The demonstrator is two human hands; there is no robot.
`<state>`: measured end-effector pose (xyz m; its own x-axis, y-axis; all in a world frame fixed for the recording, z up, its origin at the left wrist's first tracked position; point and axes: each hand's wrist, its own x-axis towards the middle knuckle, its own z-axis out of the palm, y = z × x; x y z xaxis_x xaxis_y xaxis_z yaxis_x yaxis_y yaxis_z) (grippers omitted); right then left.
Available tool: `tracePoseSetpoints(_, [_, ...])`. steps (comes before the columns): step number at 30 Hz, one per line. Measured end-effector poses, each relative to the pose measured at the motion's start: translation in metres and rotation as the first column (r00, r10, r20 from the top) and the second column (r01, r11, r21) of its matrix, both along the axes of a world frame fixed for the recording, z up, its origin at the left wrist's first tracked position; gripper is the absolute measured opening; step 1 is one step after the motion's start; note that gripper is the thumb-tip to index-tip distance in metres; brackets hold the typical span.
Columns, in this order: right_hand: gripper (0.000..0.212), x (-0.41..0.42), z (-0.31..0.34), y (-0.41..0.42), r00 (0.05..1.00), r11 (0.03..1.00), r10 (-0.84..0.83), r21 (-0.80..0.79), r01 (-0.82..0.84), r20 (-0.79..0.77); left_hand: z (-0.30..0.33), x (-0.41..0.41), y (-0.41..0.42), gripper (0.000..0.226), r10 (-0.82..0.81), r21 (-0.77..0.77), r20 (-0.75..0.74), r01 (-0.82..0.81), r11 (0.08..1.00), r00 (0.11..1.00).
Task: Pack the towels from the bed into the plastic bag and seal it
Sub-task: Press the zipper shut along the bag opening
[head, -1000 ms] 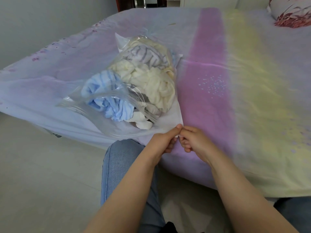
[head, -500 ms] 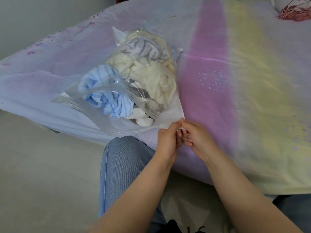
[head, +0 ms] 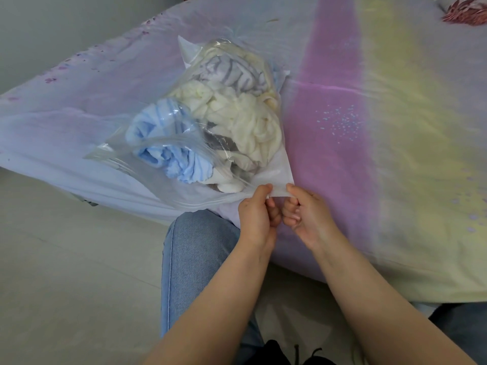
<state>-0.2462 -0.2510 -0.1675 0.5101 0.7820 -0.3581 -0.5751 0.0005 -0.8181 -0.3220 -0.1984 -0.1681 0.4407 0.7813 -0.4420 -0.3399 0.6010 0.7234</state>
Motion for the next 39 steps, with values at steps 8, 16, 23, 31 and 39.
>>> tracePoseSetpoints(8, [0.041,0.010,-0.007,0.002,0.999,0.998,-0.048,-0.048,0.048,0.005,0.004,-0.020,0.018,0.050,0.082,0.077,-0.069,-0.077,0.994,0.994])
tracePoseSetpoints(16, [0.038,0.017,-0.007,0.005,0.997,0.994,-0.073,-0.081,0.070,-0.033,0.010,-0.041,0.037,0.042,0.109,0.123,-0.082,-0.098,0.987,0.991])
tracePoseSetpoints(23, [0.038,0.020,-0.009,0.010,0.985,0.990,-0.130,-0.073,0.122,-0.115,0.009,-0.052,0.047,0.036,0.147,0.154,-0.116,-0.128,0.980,0.982])
tracePoseSetpoints(31, [0.056,-0.036,0.009,0.034,0.980,0.981,0.175,-0.100,-0.165,0.100,0.010,-0.044,0.041,0.043,0.145,0.188,-0.131,-0.119,0.975,0.981])
tracePoseSetpoints(39, [0.036,-0.058,0.015,0.061,0.925,0.991,-0.091,-0.058,0.121,0.370,0.021,-0.029,0.031,0.040,0.169,0.147,-0.060,-0.158,0.976,0.984])
